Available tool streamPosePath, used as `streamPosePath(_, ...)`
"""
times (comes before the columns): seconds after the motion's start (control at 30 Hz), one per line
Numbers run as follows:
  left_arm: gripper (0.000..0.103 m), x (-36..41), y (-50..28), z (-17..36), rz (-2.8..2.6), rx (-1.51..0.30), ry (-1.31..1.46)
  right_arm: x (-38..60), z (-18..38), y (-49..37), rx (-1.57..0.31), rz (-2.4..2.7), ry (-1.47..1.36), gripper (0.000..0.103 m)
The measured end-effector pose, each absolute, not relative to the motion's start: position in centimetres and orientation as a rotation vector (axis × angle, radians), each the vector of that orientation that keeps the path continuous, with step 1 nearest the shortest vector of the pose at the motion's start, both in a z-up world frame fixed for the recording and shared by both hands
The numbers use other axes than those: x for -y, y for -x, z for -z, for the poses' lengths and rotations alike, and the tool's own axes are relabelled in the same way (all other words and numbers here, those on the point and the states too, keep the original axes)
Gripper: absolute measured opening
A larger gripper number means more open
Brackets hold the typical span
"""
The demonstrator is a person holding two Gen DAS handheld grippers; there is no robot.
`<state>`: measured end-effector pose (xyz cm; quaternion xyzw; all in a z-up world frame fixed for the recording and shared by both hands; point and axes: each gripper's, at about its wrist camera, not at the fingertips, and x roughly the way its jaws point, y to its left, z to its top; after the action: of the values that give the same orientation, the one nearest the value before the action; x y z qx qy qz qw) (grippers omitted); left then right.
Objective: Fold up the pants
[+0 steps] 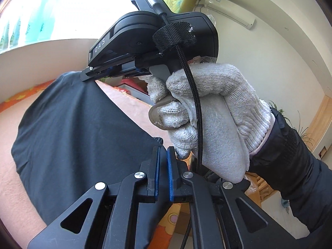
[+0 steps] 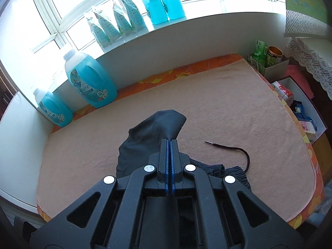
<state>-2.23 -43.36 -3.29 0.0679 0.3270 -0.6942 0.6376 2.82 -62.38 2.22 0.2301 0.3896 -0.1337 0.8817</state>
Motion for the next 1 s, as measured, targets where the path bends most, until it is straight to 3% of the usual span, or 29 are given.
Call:
streamPosePath(0.33,0.005,44.5,2.6,3.9,1.618,-0.810,-0.187,67.6,1.1,-0.7,-0.837,0.375,-0.534,0.002)
streamPosePath(0.87,0.006,37.0,-2.4,2.4,1.439,-0.785,-0.310,71.2,3.5,1.7,-0.826,0.395,-0.591,0.001)
streamPosePath(0.97,0.006,36.4,-2.8,3.1,1.399,-0.792,-0.326,69.8,3.3,3.9,-0.810,0.315,-0.617,0.006)
streamPosePath(1.0,0.009,36.5,-2.7,3.5,1.384,-0.789,-0.334,69.0,3.4,4.7,-0.817,0.307,-0.611,0.018)
